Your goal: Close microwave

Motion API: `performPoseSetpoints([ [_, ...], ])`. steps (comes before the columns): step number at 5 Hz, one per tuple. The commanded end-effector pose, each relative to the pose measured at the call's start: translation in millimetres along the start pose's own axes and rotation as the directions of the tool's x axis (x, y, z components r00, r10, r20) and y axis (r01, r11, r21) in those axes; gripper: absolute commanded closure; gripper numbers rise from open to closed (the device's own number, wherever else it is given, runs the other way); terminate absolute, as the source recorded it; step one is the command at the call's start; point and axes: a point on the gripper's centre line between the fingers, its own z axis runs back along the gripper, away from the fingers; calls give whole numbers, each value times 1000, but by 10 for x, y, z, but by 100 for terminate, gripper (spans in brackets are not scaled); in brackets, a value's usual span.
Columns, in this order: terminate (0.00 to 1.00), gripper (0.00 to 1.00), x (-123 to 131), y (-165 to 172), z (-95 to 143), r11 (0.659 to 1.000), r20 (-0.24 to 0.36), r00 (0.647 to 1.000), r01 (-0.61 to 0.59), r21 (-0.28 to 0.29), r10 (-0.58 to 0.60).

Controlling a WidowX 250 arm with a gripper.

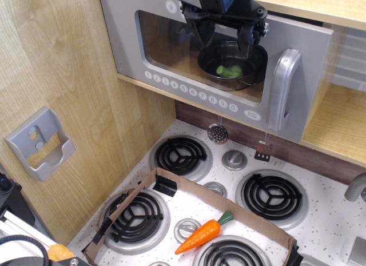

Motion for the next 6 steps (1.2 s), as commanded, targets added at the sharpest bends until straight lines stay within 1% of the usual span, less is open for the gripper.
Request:
performPoseSetpoints([
  [1, 0, 0, 148, -47, 165, 999, 140, 990, -33, 15, 31],
  [2, 0, 0, 202, -73, 179, 998, 210, 977, -57, 32, 49],
  [3, 0, 0, 263, -106, 197, 995, 236, 969, -88, 40, 76],
  [4, 0, 0, 156, -193, 238, 985, 186, 974, -146, 92, 126],
  [5, 0, 0, -132, -286, 295, 973, -54, 986, -146, 179, 158],
  [6, 0, 0, -352, -251, 341, 976, -224, 968, -67, 206, 114],
])
